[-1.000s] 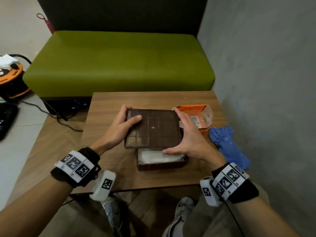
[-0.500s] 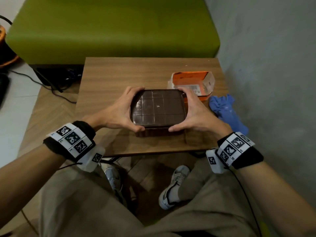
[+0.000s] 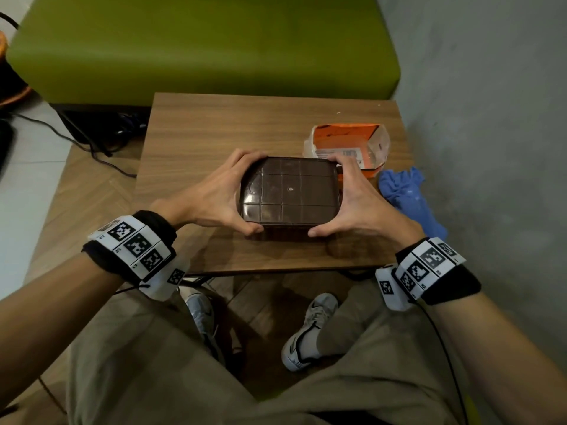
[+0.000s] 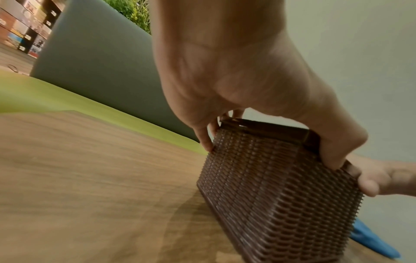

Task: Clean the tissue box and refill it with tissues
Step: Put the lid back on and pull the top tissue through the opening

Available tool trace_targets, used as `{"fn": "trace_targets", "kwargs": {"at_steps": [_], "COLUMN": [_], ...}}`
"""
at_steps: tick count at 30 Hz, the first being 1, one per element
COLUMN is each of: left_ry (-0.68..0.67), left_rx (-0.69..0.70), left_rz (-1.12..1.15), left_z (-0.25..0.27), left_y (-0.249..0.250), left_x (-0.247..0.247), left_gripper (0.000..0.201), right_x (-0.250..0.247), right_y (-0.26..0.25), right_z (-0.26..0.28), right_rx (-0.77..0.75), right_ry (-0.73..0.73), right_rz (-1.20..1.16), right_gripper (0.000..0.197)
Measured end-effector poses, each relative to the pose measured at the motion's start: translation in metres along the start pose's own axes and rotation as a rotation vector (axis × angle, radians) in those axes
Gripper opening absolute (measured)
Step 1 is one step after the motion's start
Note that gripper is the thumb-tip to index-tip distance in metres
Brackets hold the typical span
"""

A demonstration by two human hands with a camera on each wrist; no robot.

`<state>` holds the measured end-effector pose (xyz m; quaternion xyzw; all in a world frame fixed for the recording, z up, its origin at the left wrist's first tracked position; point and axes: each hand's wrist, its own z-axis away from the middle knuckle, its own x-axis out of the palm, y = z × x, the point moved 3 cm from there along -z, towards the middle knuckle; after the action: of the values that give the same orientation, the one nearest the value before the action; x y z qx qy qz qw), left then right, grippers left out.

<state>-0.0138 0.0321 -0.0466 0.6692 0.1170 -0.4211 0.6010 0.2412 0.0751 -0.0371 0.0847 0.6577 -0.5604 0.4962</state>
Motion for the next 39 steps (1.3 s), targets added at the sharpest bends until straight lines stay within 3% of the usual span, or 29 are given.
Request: {"fn": "trace_targets", "kwargs": {"at_steps": [13,32,34,37,39], "left_ry": [-0.034,-0.080,-0.106,-0.080,0.001], "left_rx": [0.019,-0.043,-0.078,-0.132,-0.199], "left_rz": [-0.069,0.134,0.199,0.290,0.306], "left_z": [-0.005,0.003,0.004,0.004,0.004], "left_y": [-0.005,-0.014,-0.015,-0.017,-0.022], "left_x": [-0.006,0.005,0.007,0.007,0.007], "left_gripper": [0.130,0.129,0.124,0.101,0.102], "right_x": [-0.001,0.001,0.001,-0.001,0.000], "right_y": [0.005,0.007,0.008,0.013,0.018], "right_z": [0.005,0.005,0.006,0.008,0.008], "right_rx": [-0.014,0.061,0.067,0.087,0.100], "right_ry": [0.023,-0.068,-0.073,-0.092,-0.081], "right_rz": [0.003,-0.001,-0.012,-0.021,-0.071], "right_gripper": [0.126,0.128,0.131,0.133,0.120]}}
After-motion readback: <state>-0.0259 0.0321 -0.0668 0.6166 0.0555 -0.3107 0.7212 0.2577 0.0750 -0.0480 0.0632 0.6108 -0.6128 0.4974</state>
